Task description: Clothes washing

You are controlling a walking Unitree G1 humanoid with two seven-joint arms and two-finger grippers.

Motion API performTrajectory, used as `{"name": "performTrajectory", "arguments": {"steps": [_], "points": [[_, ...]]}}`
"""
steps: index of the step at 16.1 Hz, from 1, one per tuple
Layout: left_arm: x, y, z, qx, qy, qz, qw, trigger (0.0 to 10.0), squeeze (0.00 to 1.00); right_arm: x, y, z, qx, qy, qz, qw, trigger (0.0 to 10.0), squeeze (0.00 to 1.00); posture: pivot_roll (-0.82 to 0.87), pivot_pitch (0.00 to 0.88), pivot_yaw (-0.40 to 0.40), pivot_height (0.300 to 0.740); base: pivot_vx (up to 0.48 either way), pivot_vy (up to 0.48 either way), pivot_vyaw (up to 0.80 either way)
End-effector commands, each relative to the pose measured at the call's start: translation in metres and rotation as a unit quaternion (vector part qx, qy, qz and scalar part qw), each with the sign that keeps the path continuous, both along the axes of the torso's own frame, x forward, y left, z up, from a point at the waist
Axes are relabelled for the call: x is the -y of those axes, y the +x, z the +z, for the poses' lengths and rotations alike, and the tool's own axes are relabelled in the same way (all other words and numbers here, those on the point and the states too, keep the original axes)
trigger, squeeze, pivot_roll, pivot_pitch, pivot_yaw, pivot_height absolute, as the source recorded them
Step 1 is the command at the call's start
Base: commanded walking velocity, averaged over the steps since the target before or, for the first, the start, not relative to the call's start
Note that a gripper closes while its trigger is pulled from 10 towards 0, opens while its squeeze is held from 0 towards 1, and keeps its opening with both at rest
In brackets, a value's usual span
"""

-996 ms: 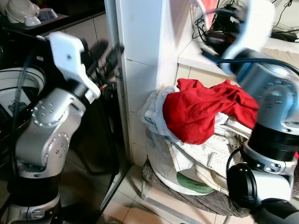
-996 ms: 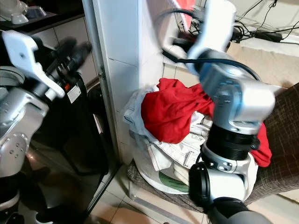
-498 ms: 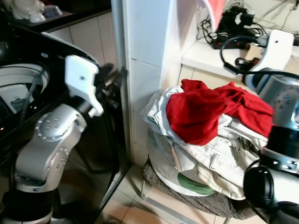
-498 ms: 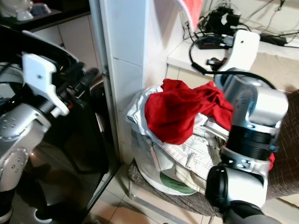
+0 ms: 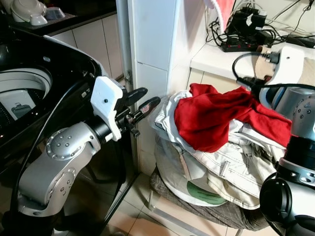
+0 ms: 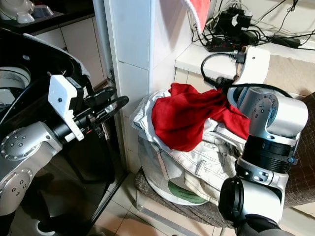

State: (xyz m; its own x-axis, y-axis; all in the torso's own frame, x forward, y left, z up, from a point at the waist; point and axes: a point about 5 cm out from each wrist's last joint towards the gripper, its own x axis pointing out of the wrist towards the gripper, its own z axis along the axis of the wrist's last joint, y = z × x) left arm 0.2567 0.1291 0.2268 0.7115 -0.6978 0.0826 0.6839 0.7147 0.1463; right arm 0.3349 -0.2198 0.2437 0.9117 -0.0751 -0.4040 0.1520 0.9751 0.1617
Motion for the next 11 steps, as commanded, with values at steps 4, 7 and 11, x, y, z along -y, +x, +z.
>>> {"name": "performTrajectory", "arguments": {"steps": [4, 7, 11], "points": [[-0.001, -0.005, -0.001, -0.001, 0.008, -0.004, 1.000, 10.0, 0.00, 0.003, -0.008, -0.005, -0.038, 0.002, -0.002, 0.999, 10.0, 1.00, -0.02, 0.000, -0.033, 0.740, 0.000, 0.000, 0.00], [0.000, -0.006, -0.001, -0.002, 0.011, -0.005, 1.000, 10.0, 0.00, 0.002, -0.008, -0.016, -0.066, 0.001, -0.004, 0.998, 10.0, 0.95, -0.02, 0.000, -0.034, 0.740, 0.000, 0.000, 0.00], [0.003, -0.010, -0.001, -0.003, 0.014, -0.023, 1.000, 10.0, 0.00, 0.001, -0.012, -0.045, -0.109, 0.029, -0.006, 0.994, 4.5, 0.00, -0.01, 0.000, -0.034, 0.740, 0.000, 0.000, 0.00]]}}
